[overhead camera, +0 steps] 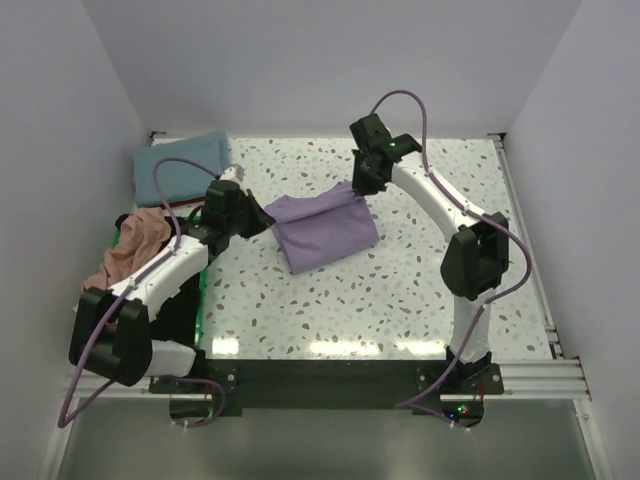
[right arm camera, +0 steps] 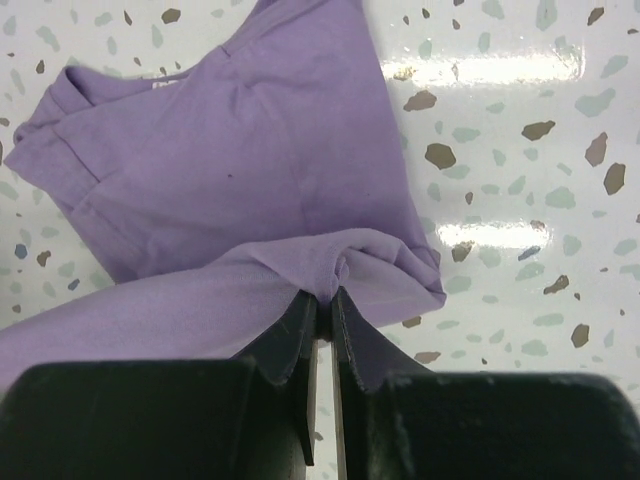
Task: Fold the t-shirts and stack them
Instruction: Fold the tshirt
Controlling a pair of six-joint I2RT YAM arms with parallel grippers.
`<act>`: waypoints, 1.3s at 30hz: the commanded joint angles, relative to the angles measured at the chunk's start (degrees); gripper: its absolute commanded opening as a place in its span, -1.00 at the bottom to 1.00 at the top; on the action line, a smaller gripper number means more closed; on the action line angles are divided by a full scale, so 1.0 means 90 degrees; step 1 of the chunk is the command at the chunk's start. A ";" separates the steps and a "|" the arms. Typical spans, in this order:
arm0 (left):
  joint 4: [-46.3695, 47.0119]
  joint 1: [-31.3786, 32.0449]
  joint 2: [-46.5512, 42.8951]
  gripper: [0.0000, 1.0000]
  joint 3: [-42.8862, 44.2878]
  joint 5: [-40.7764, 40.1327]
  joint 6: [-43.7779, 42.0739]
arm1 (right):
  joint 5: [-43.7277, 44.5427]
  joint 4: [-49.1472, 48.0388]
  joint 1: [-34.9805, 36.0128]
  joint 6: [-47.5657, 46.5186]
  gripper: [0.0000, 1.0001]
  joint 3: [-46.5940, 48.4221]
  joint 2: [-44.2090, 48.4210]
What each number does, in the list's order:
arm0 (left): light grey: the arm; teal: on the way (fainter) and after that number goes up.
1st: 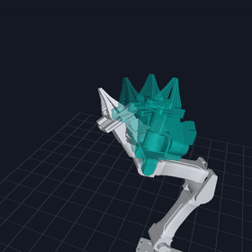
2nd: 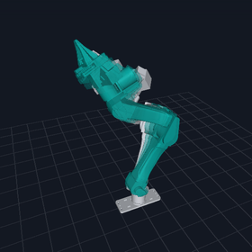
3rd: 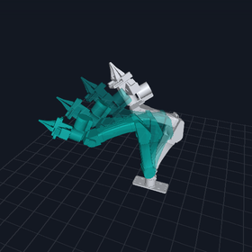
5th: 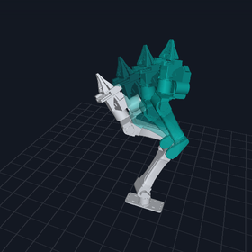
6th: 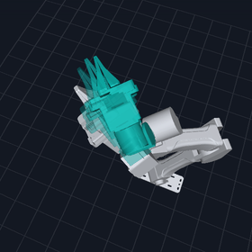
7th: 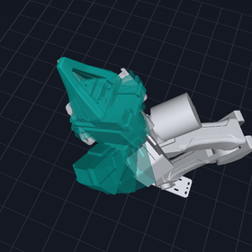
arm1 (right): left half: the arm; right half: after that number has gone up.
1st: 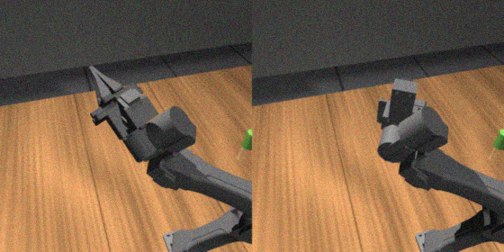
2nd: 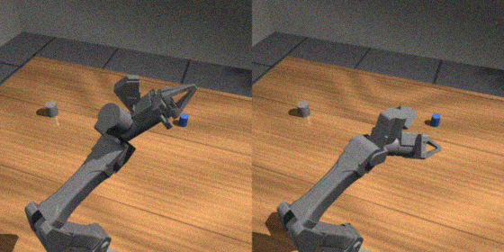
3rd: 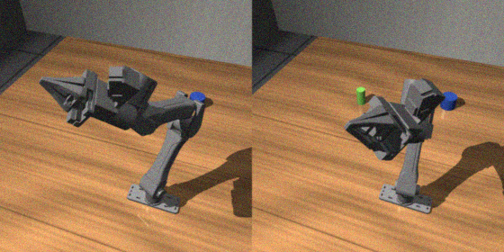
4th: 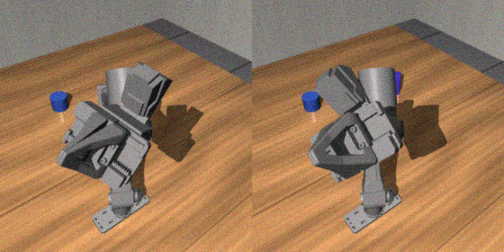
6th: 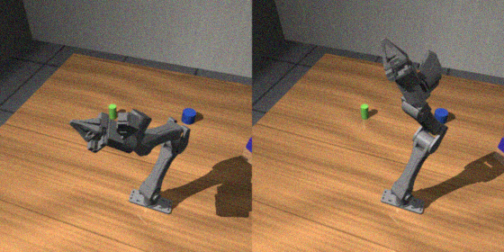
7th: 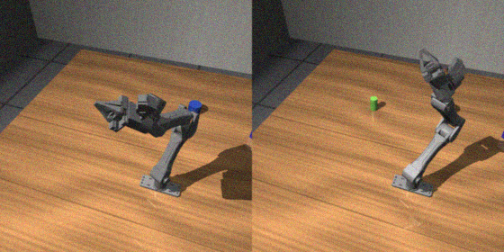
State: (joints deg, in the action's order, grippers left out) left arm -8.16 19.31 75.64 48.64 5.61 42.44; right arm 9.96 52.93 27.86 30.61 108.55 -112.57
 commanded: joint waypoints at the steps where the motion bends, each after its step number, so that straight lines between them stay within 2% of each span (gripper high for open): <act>1: 0.0575 -0.0299 0.0296 -1.00 0.0376 0.0294 -0.0242 | 0.0290 -0.0207 -0.0146 -0.0159 -1.00 0.0642 -0.0225; 19: 0.0809 -0.1149 0.2025 -1.00 0.1402 0.0813 -0.0457 | -0.0325 -0.0158 -0.0468 -0.0198 -1.00 0.2469 -0.2052; 31: 0.0448 -0.1189 0.2299 -1.00 0.1607 0.0579 -0.0350 | -0.0676 -0.0353 -0.0566 -0.0120 -1.00 0.2655 -0.2511; 32: 0.0380 -0.1198 0.2260 -1.00 0.1588 0.0540 -0.0321 | -0.0706 -0.0363 -0.0576 -0.0130 -0.54 0.2694 -0.2531; 34: 0.0312 -0.1198 0.2115 -0.31 0.1549 0.0306 -0.0301 | -0.0813 -0.0353 -0.0585 -0.0178 -0.13 0.2831 -0.2560; 35: 0.0253 -0.1198 0.2036 0.02 0.1481 0.0198 -0.0301 | -0.0833 -0.0353 -0.0585 -0.0198 0.13 0.2860 -0.2541; 36: 0.0262 -0.1198 0.1939 0.35 0.1432 -0.0025 -0.0320 | -0.0842 -0.0392 -0.0585 -0.0227 0.22 0.2870 -0.2492; 37: 0.0272 -0.1198 0.1754 0.41 0.1364 -0.0114 -0.0349 | -0.0862 -0.0392 -0.0585 -0.0295 0.34 0.2861 -0.2376; 39: 0.0204 -0.1198 0.1587 0.57 0.1334 -0.0300 -0.0476 | -0.0843 -0.0470 -0.0585 -0.0373 0.40 0.2705 -0.2190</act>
State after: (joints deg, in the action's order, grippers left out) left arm -6.20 9.08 95.07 60.62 7.77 39.90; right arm 3.22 50.85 22.98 29.06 131.48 -135.76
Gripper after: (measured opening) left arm 0.751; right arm 0.687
